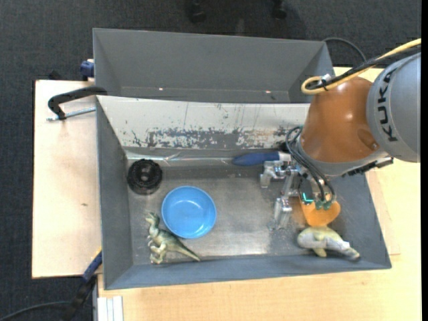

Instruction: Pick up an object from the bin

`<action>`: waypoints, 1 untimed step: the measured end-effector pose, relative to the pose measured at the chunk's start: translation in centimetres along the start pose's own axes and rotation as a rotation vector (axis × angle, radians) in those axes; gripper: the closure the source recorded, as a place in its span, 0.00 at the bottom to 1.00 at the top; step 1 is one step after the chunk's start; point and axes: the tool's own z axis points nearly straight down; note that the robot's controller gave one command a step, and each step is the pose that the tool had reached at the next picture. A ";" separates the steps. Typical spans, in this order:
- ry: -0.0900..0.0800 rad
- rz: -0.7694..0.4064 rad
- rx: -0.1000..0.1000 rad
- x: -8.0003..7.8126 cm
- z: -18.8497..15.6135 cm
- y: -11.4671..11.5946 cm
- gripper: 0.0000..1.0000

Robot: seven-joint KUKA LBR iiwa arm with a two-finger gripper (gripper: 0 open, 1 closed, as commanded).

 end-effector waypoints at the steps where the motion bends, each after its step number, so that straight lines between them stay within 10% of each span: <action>1: -0.009 -0.290 -0.007 -4.6 2.2 -8.6 0.00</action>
Offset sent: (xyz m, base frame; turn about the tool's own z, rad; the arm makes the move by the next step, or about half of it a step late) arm 0.0445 -0.0913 -0.0231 -0.2932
